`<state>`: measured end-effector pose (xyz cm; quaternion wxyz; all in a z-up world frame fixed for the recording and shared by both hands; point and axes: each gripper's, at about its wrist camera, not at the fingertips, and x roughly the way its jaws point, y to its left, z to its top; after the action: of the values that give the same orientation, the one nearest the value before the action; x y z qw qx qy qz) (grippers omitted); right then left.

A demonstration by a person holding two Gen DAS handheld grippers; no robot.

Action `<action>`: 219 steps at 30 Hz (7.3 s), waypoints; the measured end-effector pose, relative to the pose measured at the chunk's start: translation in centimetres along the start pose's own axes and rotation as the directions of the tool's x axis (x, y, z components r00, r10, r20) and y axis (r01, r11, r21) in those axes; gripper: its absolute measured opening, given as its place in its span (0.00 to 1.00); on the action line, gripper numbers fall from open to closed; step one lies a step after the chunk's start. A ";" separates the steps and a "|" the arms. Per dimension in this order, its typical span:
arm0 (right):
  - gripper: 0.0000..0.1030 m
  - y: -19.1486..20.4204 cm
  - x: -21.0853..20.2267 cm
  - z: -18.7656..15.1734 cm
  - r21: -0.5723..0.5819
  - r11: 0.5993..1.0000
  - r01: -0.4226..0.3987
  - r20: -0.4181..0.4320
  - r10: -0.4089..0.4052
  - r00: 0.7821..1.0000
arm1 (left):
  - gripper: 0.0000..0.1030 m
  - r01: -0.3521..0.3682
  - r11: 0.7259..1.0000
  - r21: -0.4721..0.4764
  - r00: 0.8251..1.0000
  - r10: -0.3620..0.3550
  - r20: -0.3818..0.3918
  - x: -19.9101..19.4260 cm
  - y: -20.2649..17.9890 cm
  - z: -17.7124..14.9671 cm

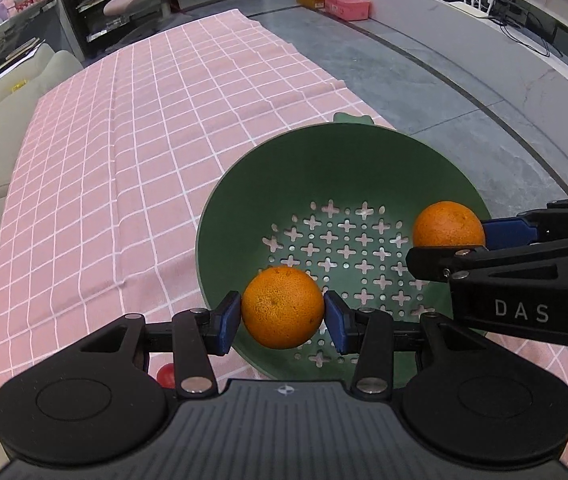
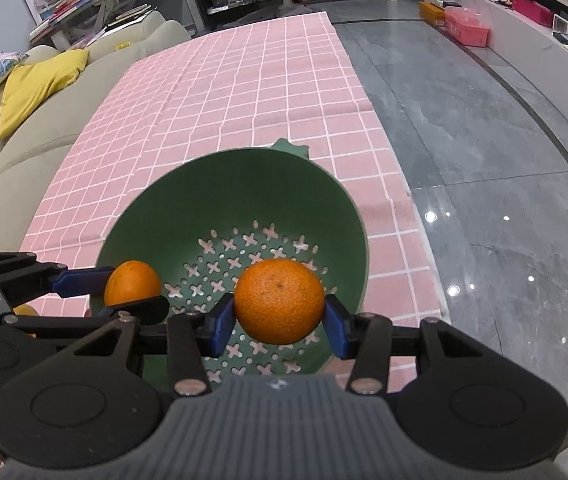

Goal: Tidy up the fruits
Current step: 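Carry both oranges over the green colander and open both tools to drop them, then move both open tools back toward the remaining produce, then grasp the cucumber end with the left tool while the right tool grasps an orange, then carry the cucumber and orange over the colander and release both into it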

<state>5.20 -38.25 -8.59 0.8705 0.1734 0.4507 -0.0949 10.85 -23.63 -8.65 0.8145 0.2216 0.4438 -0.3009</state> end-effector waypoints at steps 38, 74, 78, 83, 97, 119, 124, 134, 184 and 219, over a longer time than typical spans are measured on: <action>0.55 6.5 -8.8 -2.4 -0.064 0.998 -0.029 0.221 0.042 0.974 | 0.65 -0.080 0.950 -0.301 0.970 0.143 0.196 -15.2 8.7 -6.9; 0.58 18.2 -1.8 -8.2 -0.315 0.940 -0.130 -0.002 0.136 0.991 | 0.67 -0.142 0.903 -0.406 0.985 0.169 0.032 -9.3 16.3 -18.6; 0.58 18.7 0.7 -7.6 -0.293 0.946 -0.137 -0.049 0.128 0.991 | 0.67 -0.135 0.922 -0.362 0.989 0.149 0.011 -8.0 16.3 -18.4; 0.58 18.6 3.0 -6.8 -0.256 0.956 -0.145 -0.105 0.122 0.987 | 0.67 -0.071 0.994 -0.083 0.995 0.076 0.058 -8.0 14.6 -17.8; 0.58 18.5 5.4 -6.4 -0.240 0.955 -0.172 -0.180 0.131 0.975 | 0.67 0.077 0.854 0.515 0.997 -0.066 -0.039 -4.9 13.3 -17.7; 0.40 18.9 6.1 -6.5 -0.240 0.950 -0.200 -0.208 0.151 0.966 | 0.35 0.033 0.880 0.474 0.999 -0.011 -0.049 -6.5 12.0 -18.7; 0.40 18.6 5.7 -6.4 -0.232 0.952 -0.198 -0.200 0.153 0.968 | 0.48 -0.003 0.758 0.653 1.000 0.022 -0.022 -6.0 10.3 -19.7; 0.40 18.3 4.8 -6.7 -0.234 0.948 -0.216 -0.203 0.170 0.964 | 0.54 0.124 0.776 0.618 0.989 -0.046 -0.141 -2.8 10.7 -16.1; 0.40 14.5 -1.0 -6.0 -0.195 0.946 -0.257 -0.105 0.241 0.965 | 0.41 0.116 0.993 -0.006 0.966 -0.114 -0.234 -6.7 12.7 -18.0; 0.40 -0.4 -1.6 0.6 0.050 0.998 -0.045 0.129 0.039 0.991 | 0.41 0.158 0.977 0.144 0.986 -0.149 -0.070 -0.9 1.1 7.1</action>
<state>4.58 -38.88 -7.00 0.8945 0.1993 0.3877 -0.0994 15.42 -26.98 -4.16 0.7565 0.2560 0.4597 -0.3884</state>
